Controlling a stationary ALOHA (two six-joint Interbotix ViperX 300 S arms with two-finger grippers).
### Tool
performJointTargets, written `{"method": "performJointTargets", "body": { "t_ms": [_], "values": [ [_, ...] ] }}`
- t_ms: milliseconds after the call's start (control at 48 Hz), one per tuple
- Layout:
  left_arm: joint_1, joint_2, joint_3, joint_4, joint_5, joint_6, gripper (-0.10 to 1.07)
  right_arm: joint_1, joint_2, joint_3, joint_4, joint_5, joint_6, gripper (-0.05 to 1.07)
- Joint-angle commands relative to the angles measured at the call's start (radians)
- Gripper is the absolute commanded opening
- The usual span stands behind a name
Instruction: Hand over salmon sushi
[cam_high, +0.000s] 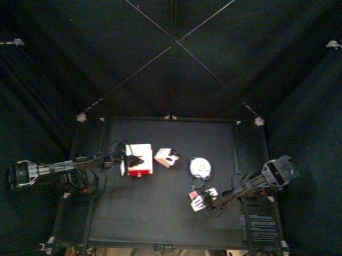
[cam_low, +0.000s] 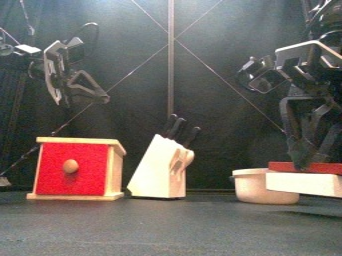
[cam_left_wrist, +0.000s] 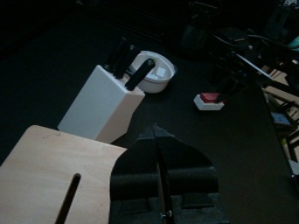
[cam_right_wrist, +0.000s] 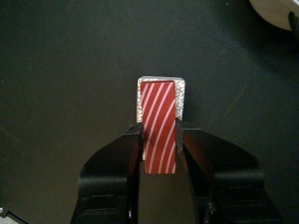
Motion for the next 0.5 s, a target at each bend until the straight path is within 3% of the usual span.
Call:
{"method": "performJointTargets", "body": {
  "t_ms": [0, 229, 479],
  "values": [
    [-0.003, 0.000, -0.014, 0.006, -0.009, 0.003, 0.14, -0.003, -0.034, -0.009, -0.003, -0.002, -0.005, 0.45],
    [-0.034, 0.000, -0.017, 0.043, -0.051, 0.014, 0.17, -0.005, -0.051, -0.029, -0.086, -0.005, -0.009, 0.45],
    [-0.110, 0.006, -0.031, 0.048, -0.100, 0.106, 0.34, -0.002, -0.080, -0.037, -0.325, -0.028, -0.011, 0.45]
  ]
}}
